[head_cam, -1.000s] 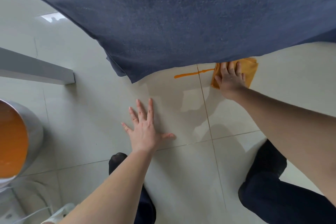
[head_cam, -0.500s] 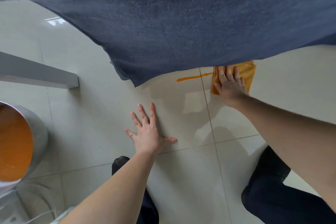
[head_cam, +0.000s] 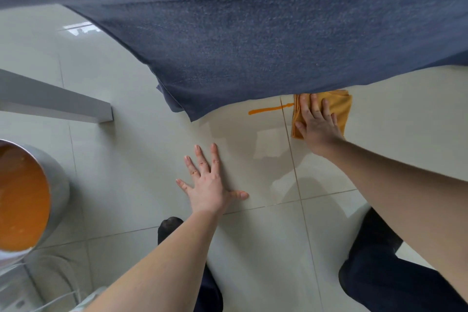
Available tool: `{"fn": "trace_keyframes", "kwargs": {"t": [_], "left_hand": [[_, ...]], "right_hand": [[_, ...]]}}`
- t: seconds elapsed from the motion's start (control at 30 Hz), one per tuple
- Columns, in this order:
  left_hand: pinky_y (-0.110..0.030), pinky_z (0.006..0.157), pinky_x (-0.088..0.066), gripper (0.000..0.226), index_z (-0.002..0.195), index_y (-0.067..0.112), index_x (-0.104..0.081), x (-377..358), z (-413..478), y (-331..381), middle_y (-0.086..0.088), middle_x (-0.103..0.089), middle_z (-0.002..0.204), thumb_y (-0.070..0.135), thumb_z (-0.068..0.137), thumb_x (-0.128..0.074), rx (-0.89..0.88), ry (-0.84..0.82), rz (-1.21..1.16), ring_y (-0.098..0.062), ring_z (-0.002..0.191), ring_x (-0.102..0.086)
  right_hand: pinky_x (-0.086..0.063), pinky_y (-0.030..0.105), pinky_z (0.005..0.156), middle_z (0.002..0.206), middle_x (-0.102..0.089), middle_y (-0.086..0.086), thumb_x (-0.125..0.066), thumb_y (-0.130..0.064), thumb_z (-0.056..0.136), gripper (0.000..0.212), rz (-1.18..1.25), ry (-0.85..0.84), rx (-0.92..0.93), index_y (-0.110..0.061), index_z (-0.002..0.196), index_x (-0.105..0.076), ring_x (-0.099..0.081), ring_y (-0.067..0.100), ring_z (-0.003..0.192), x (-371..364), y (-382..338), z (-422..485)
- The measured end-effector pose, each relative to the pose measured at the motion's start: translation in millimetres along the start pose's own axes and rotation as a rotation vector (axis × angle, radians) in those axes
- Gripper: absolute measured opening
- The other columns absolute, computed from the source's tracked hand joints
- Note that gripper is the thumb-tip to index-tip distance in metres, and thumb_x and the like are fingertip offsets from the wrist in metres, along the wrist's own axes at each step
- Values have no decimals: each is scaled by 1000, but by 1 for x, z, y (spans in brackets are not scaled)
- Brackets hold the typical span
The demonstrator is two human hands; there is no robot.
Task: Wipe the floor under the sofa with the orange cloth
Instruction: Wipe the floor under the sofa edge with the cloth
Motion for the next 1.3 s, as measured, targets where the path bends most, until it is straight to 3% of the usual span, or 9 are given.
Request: {"fn": "trace_keyframes", "kwargs": {"t": [0.8, 1.07, 1.3], "left_hand": [[-80, 118, -4, 164, 156, 43, 37, -2, 2, -2, 0, 45, 166, 85, 52, -81, 18, 13, -12, -37, 156, 34], [-80, 118, -4, 164, 154, 43, 39, -2, 3, -3, 0, 46, 165, 85, 52, -82, 17, 17, -21, -37, 156, 34], [-80, 119, -5, 164, 154, 43, 40, -2, 3, -2, 0, 47, 165, 84, 53, -83, 20, 6, -14, -37, 155, 35]], "right_hand": [[-4, 59, 126, 171, 24, -4, -30, -50, 108, 73, 3, 0, -8, -33, 162, 18, 19, 31, 157, 12, -20, 28], [-2, 58, 127, 168, 30, -5, -29, -48, 109, 75, -59, -66, 32, -37, 158, 27, 21, 31, 156, -11, -23, 5], [-5, 59, 126, 171, 23, -3, -30, -45, 109, 73, -9, -15, 15, -34, 161, 20, 19, 31, 157, 5, -38, 18]]}}
Point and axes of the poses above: each hand's wrist, its own z-axis towards the middle knuckle, its own x-axis out of the back of the hand, y = z × x, the point moved 5 cm from there along z, towards the middle knuckle
